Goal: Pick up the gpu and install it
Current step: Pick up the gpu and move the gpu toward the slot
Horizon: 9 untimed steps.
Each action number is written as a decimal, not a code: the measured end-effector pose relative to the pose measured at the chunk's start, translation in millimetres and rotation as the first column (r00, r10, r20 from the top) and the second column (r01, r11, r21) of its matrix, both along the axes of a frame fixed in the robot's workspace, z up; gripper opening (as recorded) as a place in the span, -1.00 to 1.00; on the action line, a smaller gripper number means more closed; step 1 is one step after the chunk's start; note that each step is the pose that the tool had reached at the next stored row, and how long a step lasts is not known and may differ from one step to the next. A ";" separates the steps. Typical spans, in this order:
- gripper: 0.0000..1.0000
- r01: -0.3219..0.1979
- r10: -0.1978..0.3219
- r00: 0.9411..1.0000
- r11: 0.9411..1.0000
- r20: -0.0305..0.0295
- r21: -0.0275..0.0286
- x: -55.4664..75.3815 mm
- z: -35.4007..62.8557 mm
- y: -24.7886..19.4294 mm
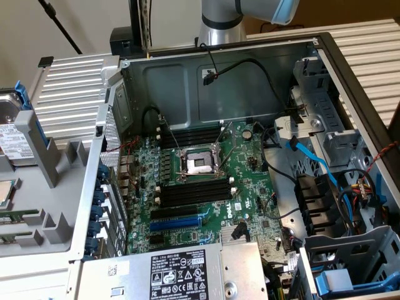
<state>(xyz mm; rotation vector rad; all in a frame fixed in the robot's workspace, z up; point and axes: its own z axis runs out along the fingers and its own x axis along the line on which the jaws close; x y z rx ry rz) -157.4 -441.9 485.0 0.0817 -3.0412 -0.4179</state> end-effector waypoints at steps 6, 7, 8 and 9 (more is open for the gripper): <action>-0.47 -0.012 0.012 1.000 1.000 0.000 0.000 24.8 0.0 0.0; -0.47 -0.015 0.015 1.000 1.000 -0.001 0.000 28.3 0.0 0.0; -0.47 -0.021 0.021 1.000 1.000 -0.001 0.000 30.7 0.0 0.0; -0.47 -0.029 0.029 1.000 1.000 -0.001 0.000 31.9 0.0 0.0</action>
